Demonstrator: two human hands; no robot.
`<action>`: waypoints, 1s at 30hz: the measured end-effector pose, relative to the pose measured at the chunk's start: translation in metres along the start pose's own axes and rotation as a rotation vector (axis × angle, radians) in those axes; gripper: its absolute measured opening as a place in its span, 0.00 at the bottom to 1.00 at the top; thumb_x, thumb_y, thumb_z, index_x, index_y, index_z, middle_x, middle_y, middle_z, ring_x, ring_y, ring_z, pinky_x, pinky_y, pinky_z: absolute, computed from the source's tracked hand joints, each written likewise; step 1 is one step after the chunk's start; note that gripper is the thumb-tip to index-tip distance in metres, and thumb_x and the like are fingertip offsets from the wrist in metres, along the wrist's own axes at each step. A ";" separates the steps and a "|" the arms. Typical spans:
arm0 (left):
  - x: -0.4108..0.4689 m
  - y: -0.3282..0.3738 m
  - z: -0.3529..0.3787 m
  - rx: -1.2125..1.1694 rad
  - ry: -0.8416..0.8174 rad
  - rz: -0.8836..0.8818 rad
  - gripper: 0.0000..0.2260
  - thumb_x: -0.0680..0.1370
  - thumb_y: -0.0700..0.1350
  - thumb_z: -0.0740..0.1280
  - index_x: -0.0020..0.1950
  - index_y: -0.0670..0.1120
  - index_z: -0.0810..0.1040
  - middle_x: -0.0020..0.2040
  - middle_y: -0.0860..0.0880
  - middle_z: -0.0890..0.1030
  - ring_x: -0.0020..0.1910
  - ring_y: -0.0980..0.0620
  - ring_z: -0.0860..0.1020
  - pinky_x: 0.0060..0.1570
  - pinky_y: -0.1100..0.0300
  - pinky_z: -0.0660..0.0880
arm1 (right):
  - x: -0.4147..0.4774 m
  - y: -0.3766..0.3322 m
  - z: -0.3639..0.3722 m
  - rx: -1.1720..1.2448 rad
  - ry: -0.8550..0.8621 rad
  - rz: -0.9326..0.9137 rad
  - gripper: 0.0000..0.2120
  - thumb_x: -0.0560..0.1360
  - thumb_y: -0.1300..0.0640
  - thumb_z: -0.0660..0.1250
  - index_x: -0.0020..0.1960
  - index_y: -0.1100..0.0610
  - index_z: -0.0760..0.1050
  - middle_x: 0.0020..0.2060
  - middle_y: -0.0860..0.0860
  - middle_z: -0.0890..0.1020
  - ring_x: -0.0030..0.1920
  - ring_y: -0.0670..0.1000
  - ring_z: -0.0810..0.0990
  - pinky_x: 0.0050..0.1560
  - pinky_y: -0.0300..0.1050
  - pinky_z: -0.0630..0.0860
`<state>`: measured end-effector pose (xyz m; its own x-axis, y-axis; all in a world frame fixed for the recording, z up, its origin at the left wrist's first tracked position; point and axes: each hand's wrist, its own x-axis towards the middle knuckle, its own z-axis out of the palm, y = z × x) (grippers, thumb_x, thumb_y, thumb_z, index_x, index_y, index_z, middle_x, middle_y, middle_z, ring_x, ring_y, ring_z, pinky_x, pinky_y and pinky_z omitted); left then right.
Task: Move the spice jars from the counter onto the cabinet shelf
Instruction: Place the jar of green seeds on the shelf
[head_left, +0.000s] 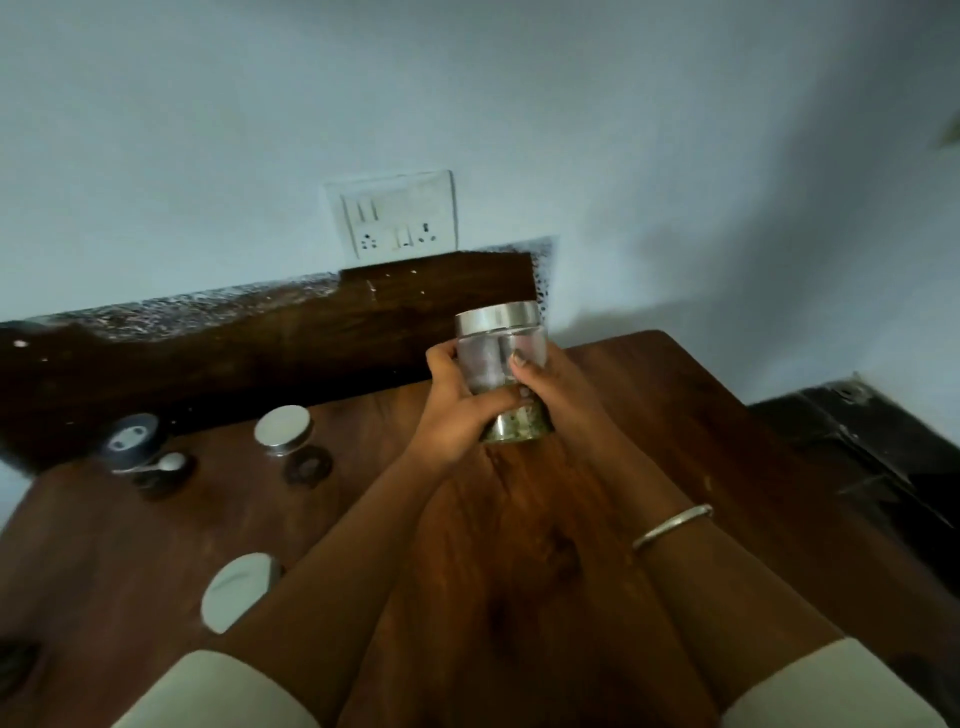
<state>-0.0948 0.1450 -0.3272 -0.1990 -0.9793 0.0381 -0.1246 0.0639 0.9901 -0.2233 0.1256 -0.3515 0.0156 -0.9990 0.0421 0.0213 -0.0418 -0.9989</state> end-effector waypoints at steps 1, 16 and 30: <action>0.000 -0.002 -0.008 0.010 0.022 0.003 0.41 0.59 0.47 0.70 0.70 0.41 0.60 0.51 0.55 0.74 0.49 0.62 0.75 0.46 0.72 0.74 | -0.002 -0.002 0.011 -0.002 -0.010 0.001 0.26 0.69 0.43 0.68 0.61 0.56 0.73 0.53 0.56 0.82 0.53 0.55 0.82 0.55 0.57 0.79; -0.034 0.012 -0.079 -0.127 0.181 0.131 0.42 0.60 0.49 0.73 0.71 0.46 0.59 0.54 0.55 0.74 0.55 0.55 0.75 0.55 0.60 0.75 | -0.019 -0.048 0.088 0.054 -0.017 -0.143 0.22 0.74 0.45 0.63 0.65 0.51 0.71 0.55 0.50 0.80 0.55 0.49 0.80 0.57 0.52 0.78; -0.030 0.006 -0.092 -0.004 0.026 0.271 0.45 0.67 0.37 0.74 0.74 0.48 0.49 0.59 0.51 0.74 0.57 0.58 0.78 0.53 0.61 0.77 | -0.032 -0.053 0.094 0.126 -0.050 -0.177 0.21 0.78 0.57 0.61 0.70 0.49 0.66 0.60 0.51 0.78 0.56 0.51 0.80 0.53 0.53 0.79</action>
<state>0.0001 0.1569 -0.3102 -0.1995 -0.9312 0.3050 -0.0667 0.3234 0.9439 -0.1307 0.1613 -0.2978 0.0500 -0.9741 0.2206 0.1530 -0.2108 -0.9655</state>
